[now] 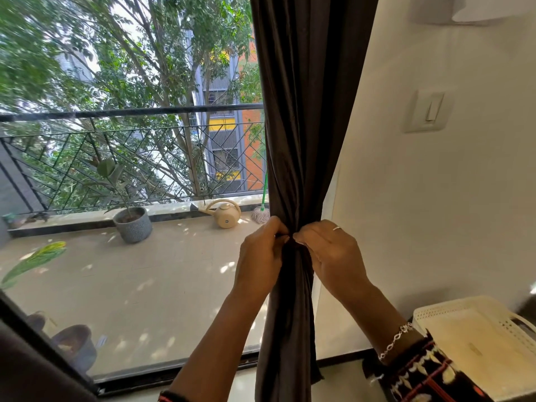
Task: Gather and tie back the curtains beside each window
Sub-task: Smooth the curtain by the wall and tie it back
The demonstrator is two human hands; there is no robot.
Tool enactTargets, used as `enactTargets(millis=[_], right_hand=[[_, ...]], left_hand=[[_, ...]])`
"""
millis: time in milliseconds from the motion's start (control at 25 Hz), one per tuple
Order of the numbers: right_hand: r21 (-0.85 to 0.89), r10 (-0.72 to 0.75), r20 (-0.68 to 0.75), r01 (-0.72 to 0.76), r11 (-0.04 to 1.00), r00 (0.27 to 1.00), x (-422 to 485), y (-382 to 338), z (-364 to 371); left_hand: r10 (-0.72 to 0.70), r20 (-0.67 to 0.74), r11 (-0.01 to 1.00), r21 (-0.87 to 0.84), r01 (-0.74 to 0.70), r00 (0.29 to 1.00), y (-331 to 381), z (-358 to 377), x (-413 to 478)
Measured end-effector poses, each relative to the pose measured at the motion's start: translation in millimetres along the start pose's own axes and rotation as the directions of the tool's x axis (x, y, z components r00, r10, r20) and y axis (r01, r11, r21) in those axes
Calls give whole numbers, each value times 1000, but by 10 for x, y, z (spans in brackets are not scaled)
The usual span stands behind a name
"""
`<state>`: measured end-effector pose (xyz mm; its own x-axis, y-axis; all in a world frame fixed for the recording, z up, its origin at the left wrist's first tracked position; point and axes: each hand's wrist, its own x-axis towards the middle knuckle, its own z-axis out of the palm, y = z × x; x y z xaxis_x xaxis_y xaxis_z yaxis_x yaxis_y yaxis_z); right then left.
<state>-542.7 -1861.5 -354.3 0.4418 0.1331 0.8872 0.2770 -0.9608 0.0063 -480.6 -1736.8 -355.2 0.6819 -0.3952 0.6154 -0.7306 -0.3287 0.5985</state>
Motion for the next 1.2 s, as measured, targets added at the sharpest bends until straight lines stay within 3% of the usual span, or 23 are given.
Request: enactTargets(millis=[160, 520, 880, 1080, 1200], right_hand=[[-15, -121, -2, 121, 992, 993, 100, 14, 52], [62, 77, -78, -73, 995, 994, 161, -29, 218], [-134, 9, -123, -25, 991, 992, -169, -90, 341], [-204, 45, -107, -66, 977, 993, -159, -110, 332], [-205, 80, -81, -95, 974, 994, -103, -94, 320]], left_hand=[[-21, -18, 995, -101, 19, 1000, -17, -9, -62], [-165, 18, 942, -294, 163, 986, 25, -76, -132], [-245, -21, 888, -406, 215, 969, -1, -122, -126], [-218, -5, 905, -375, 200, 976, -12, -115, -139], [-86, -17, 974, -212, 80, 996, -7, -115, -141]])
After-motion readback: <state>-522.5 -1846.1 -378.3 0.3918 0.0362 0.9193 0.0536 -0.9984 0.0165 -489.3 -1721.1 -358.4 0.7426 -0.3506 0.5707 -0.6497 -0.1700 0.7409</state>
